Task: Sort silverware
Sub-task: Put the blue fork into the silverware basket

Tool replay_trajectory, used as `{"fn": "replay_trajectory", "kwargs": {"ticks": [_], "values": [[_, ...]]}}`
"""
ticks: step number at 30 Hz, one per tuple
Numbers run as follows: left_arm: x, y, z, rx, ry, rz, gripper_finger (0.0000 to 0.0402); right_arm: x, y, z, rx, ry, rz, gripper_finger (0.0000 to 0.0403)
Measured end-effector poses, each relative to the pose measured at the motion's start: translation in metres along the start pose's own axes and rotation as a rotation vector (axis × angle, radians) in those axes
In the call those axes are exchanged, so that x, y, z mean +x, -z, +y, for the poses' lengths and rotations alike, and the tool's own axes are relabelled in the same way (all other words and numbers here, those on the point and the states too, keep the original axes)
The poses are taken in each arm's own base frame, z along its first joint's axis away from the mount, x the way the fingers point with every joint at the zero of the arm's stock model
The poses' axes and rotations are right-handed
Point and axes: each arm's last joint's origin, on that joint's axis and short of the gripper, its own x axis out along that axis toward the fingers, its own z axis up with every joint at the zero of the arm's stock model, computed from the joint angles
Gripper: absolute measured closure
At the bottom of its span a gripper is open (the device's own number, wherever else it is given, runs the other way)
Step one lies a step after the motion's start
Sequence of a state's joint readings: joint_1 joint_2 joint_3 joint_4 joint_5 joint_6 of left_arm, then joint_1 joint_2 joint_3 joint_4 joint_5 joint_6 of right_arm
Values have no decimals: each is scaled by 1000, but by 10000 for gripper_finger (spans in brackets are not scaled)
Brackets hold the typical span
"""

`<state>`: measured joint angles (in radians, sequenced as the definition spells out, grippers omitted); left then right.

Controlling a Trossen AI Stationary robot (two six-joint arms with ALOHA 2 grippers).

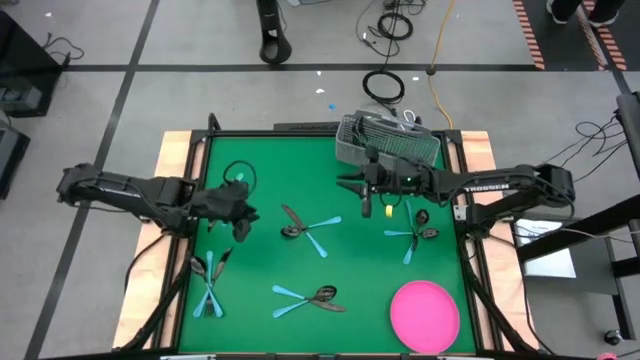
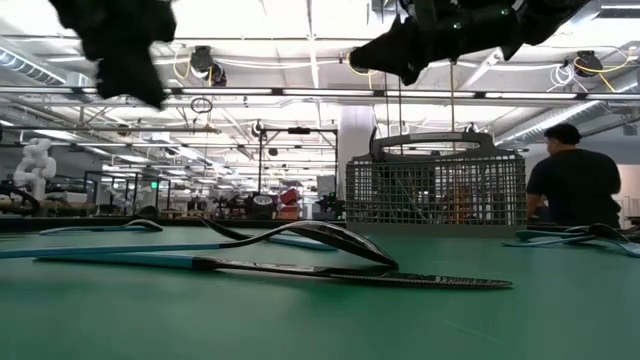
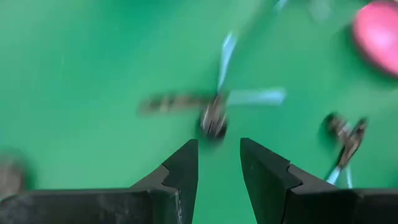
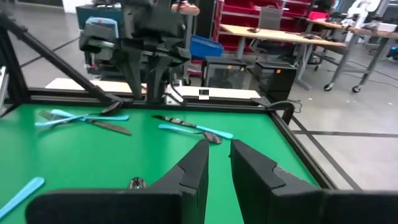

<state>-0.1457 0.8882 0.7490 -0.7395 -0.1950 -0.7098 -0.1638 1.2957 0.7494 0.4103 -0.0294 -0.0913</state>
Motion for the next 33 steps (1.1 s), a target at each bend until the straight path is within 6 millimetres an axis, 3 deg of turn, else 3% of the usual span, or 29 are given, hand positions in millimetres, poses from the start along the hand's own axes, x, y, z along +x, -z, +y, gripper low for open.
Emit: {"fn": "replay_trajectory", "kwargs": {"ticks": [5,12,19,33], "values": [[9,29,7,-281,-190,399,281,3,2,1,-23,-2,3,344],[26,64,1,-415,-295,760,281,2,1,1,-46,-1,-1,344],[37,77,-17,-466,-280,877,281,2,2,1,-56,-1,4,344],[58,105,-34,-496,-437,1039,281,1,12,17,-6,-66,114,344]]}}
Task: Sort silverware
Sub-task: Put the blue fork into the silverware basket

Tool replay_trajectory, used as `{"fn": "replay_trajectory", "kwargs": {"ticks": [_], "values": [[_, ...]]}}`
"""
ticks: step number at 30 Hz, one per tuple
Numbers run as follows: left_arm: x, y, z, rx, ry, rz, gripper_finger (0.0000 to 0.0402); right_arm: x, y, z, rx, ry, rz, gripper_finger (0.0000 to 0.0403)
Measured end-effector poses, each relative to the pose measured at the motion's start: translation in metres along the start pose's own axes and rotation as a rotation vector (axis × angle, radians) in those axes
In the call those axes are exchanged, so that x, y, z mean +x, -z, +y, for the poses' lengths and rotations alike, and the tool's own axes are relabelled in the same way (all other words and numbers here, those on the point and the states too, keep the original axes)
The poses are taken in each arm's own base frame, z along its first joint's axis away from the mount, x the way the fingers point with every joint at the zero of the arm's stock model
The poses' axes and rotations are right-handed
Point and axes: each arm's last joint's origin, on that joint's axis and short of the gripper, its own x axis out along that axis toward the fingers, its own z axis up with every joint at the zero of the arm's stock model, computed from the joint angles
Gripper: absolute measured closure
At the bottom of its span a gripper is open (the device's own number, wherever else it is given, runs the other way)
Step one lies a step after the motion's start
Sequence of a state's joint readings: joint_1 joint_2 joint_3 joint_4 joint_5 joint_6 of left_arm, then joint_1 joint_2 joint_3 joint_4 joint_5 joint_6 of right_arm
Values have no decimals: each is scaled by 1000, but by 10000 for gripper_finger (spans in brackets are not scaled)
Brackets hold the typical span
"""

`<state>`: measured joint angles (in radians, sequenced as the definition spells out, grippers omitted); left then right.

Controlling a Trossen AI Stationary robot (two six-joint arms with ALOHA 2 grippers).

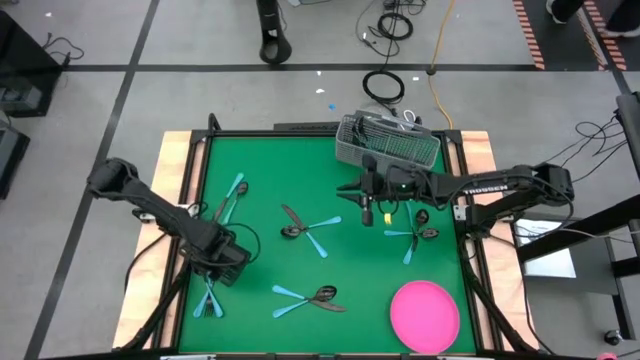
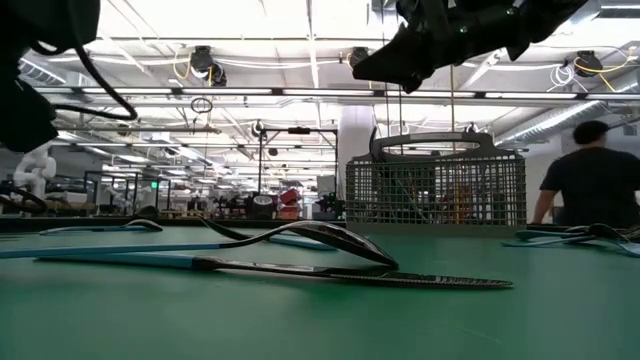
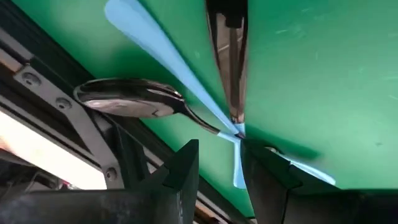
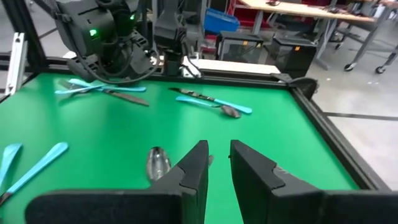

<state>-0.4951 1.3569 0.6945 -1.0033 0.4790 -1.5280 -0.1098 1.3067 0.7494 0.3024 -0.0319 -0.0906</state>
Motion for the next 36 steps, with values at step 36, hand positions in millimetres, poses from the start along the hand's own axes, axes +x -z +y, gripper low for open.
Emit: {"fn": "replay_trajectory", "kwargs": {"ticks": [36], "values": [[17,1,-12,-55,-26,-22,281,0,4,13,-22,-49,43,344]]}}
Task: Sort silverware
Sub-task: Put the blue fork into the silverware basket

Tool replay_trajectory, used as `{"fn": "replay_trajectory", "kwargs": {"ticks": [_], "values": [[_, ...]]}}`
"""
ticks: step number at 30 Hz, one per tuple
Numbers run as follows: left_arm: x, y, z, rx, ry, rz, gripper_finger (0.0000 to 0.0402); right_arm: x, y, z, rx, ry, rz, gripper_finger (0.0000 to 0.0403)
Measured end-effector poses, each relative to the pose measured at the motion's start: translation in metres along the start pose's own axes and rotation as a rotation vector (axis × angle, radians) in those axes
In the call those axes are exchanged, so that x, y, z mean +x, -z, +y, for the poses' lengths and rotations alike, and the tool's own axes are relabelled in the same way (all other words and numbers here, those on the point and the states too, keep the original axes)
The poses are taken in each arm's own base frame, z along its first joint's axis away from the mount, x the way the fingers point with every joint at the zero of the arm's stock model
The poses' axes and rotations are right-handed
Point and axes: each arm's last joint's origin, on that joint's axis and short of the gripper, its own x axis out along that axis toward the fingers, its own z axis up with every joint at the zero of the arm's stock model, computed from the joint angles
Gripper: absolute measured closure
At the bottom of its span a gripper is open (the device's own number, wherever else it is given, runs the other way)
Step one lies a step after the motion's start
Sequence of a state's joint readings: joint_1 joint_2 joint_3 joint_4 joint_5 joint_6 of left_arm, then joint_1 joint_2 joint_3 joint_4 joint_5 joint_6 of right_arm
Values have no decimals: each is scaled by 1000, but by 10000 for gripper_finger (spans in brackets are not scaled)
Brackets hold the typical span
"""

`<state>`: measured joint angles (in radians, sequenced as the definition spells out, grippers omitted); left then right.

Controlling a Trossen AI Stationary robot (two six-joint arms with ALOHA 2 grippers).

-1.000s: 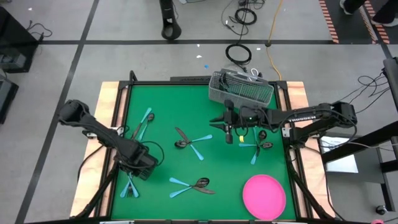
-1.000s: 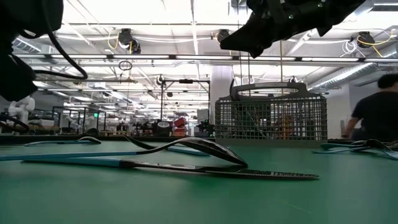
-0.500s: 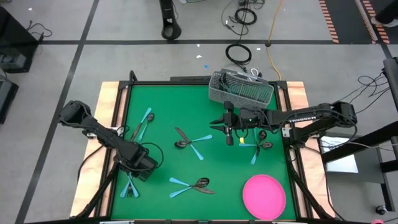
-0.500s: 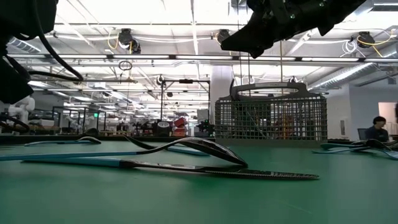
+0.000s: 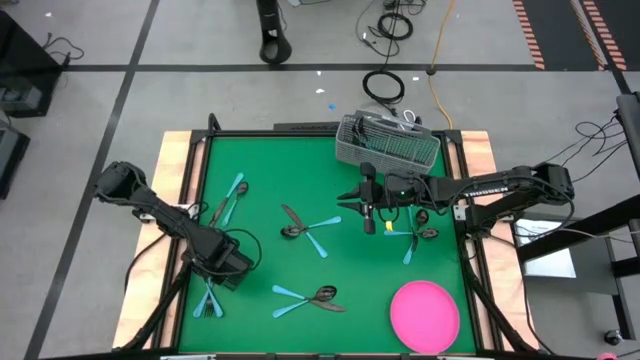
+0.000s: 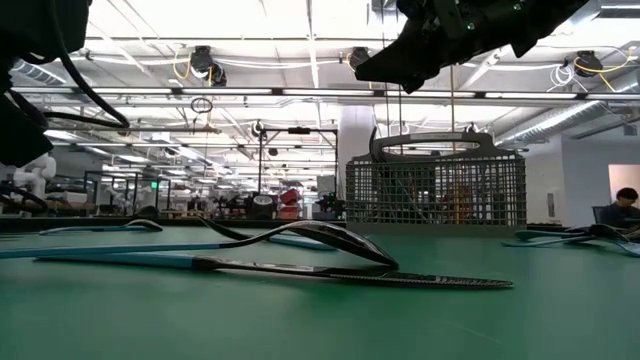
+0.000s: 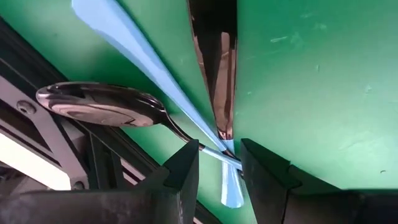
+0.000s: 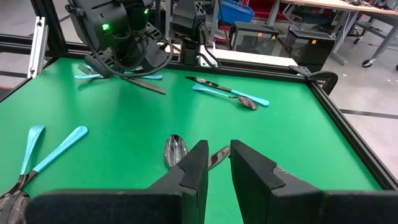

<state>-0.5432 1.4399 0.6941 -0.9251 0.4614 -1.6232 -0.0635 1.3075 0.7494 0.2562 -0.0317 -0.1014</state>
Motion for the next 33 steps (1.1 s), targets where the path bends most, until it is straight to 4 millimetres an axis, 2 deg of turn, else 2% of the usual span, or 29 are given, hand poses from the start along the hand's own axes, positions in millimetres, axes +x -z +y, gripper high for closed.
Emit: {"fn": "replay_trajectory", "kwargs": {"ticks": [16,22,33], "values": [[6,4,-5,-72,15,-31,281,0,1,0,-15,-1,12,344],[17,3,-7,-64,-53,-4,281,0,1,0,-15,-1,14,344],[21,1,-6,-42,-46,2,281,0,1,0,-15,-1,14,344]]}}
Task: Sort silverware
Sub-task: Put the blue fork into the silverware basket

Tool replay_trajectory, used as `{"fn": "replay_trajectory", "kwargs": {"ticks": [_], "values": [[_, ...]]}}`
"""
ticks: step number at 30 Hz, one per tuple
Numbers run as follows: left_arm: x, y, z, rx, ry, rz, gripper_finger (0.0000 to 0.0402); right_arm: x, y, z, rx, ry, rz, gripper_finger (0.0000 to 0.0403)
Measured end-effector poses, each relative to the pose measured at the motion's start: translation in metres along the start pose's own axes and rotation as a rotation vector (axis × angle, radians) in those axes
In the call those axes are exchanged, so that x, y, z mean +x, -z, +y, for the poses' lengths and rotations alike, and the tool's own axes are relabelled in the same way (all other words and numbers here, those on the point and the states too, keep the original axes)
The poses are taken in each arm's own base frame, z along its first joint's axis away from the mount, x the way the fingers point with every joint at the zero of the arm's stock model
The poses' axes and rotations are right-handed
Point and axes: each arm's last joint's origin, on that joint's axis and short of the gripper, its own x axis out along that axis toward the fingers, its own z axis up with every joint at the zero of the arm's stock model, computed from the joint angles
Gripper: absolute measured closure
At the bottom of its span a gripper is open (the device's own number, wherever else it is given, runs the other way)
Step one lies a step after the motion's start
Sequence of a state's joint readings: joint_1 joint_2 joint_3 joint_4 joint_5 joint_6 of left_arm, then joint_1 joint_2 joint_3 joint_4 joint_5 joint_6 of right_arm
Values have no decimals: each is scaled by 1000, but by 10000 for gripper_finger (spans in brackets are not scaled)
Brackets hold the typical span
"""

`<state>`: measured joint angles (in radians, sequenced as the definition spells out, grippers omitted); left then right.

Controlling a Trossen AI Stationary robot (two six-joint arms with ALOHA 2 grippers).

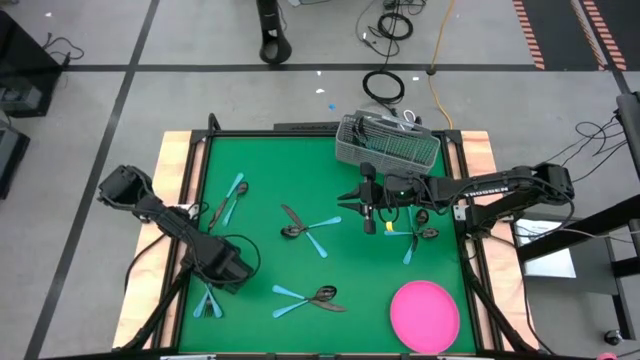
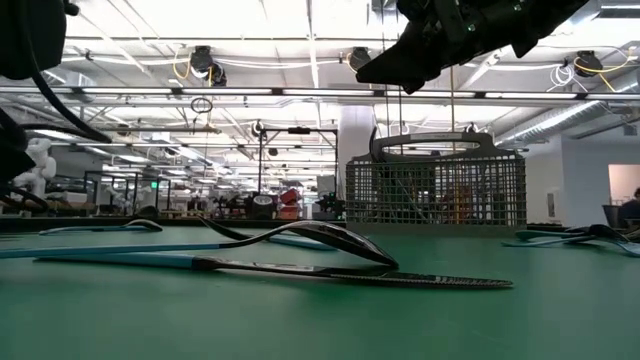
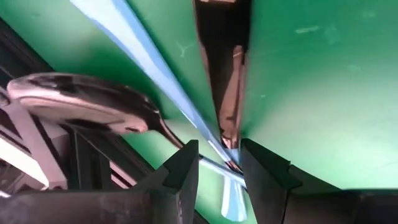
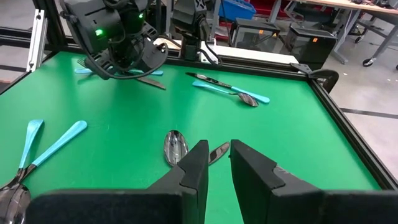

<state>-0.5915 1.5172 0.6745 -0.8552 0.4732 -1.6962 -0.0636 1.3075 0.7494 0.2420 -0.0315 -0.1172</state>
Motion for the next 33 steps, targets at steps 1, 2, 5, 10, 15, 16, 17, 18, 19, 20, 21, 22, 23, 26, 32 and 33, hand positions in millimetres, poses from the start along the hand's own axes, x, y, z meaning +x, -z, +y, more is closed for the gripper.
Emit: {"fn": "replay_trajectory", "kwargs": {"ticks": [1,2,5,10,15,16,17,18,19,20,21,22,23,26,32,33], "values": [[2,-1,1,4,6,4,281,0,0,0,0,0,0,344],[5,-2,1,9,16,13,281,0,0,0,0,0,0,344],[8,-4,2,18,28,21,281,0,0,0,0,0,0,344],[8,-4,1,29,36,21,304,0,0,0,-5,0,0,344],[8,-4,1,48,40,18,359,0,0,0,-5,0,1,344],[8,-4,1,51,40,18,369,0,0,0,-5,0,0,344],[8,-4,1,55,40,18,377,0,0,0,-5,0,1,344],[8,-4,1,55,39,18,384,0,0,0,-5,0,1,344],[8,-4,1,55,39,18,388,0,0,0,-5,0,0,344],[8,-4,1,55,38,17,389,0,0,0,-5,0,1,344],[7,-4,1,56,38,13,389,0,0,0,-5,0,1,344],[6,-3,0,61,40,9,388,0,0,0,-5,0,0,344],[4,-2,0,72,45,3,386,0,0,0,-4,0,0,344],[-2,0,-1,79,48,-42,384,0,0,0,-4,0,1,344],[-12,2,-2,96,106,-136,384,0,0,0,-4,0,0,344],[-14,3,-3,98,119,-148,384,0,0,0,-4,0,0,344]]}}
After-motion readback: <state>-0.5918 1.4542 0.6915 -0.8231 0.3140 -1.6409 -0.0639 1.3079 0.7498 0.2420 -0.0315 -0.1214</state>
